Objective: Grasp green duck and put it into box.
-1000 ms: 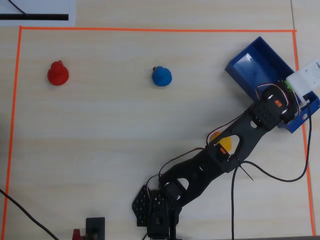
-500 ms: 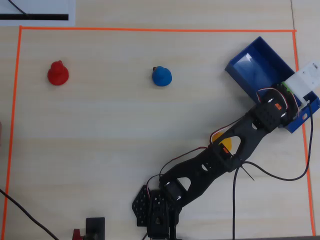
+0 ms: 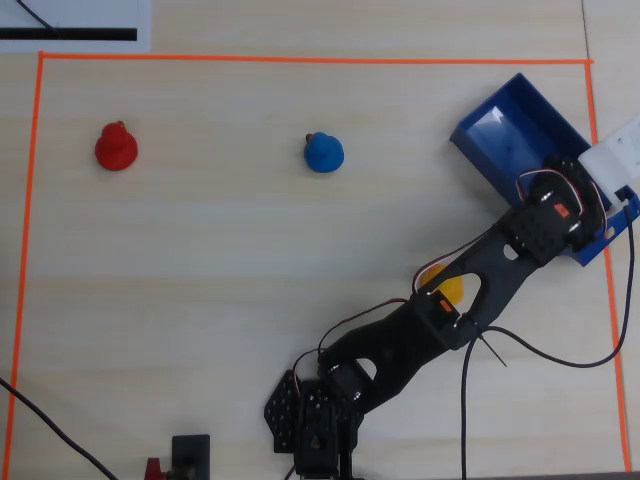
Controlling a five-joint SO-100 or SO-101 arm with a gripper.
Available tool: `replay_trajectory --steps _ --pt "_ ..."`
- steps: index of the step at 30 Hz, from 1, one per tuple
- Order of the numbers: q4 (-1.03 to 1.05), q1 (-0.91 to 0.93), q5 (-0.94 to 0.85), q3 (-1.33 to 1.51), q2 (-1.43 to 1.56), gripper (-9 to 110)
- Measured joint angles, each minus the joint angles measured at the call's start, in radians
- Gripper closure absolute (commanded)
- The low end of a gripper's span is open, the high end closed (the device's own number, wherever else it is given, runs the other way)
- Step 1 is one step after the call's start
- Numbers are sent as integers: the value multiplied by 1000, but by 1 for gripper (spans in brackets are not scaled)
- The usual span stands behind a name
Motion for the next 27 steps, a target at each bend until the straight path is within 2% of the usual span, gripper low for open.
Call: replay_trajectory --steps 14,16,18,22,27 --pt "55 -48 32 0 80 73" --pt "81 -49 52 8 156 78" --pt "123 -84 81 46 265 87" --pt "166 -258 179 235 534 101" --pt "210 -627 270 641 974 101"
